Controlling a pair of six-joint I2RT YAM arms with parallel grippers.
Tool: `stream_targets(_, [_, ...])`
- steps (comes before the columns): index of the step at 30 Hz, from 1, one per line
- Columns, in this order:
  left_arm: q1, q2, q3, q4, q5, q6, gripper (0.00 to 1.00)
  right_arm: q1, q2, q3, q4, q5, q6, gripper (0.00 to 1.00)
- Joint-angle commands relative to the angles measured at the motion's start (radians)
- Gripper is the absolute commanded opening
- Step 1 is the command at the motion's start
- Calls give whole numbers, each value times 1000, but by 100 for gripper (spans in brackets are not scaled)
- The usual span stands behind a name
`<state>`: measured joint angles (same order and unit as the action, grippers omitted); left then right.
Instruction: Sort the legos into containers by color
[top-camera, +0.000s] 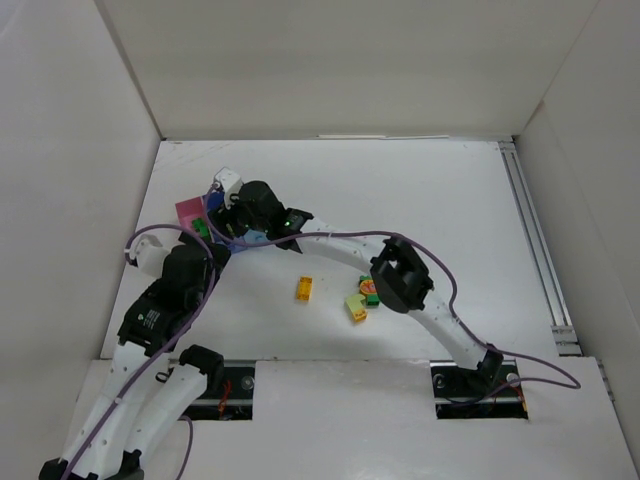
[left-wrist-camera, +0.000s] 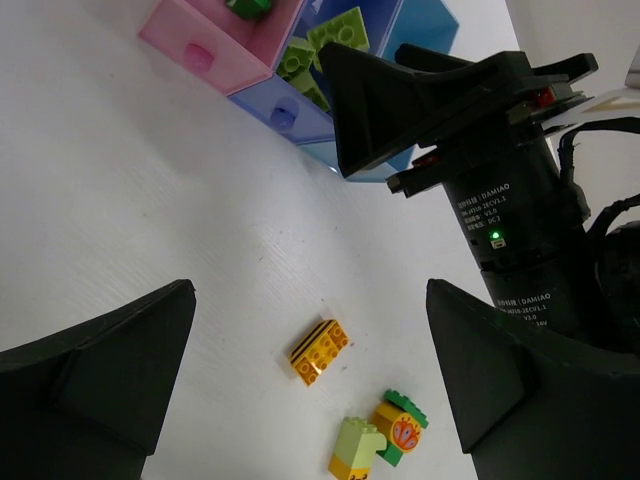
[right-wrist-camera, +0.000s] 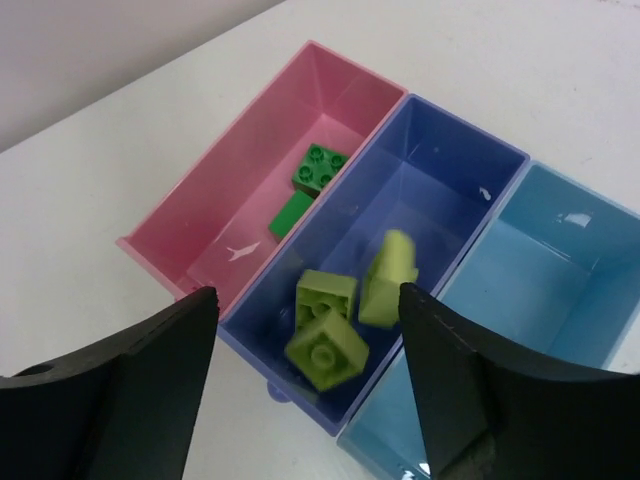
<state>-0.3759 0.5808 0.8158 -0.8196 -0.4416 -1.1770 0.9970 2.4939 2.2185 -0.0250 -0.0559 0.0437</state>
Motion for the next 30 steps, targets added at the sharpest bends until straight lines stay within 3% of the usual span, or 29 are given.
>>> stream_targets(1, [-1,-13,-21,56,20,34,100,12,-16,55,56,19,2,80])
stream_targets(6, [-1,-2,-21,69,43,57,100,12,-50,44,56,19,2,84])
stream_targets(10, [-1,-2,-21,59,43,57,100,12,-145,-57,77,74,-18,95])
stream_targets(16, [-1,19,-30,88,61,108,100,-44,-338,-241,120,93,-28,100])
stream_targets(22, [-1,132,-21,226,194,286,100,-133,-623,-613,169,212,-15,100])
stream_targets(26, [-11,275,-58,370,396,396,100,-234,-834,-905,178,237,76,100])
stream_targets(30, [-148,393,-67,448,330,416,100,-319,-1067,-1192,178,293,136,100])
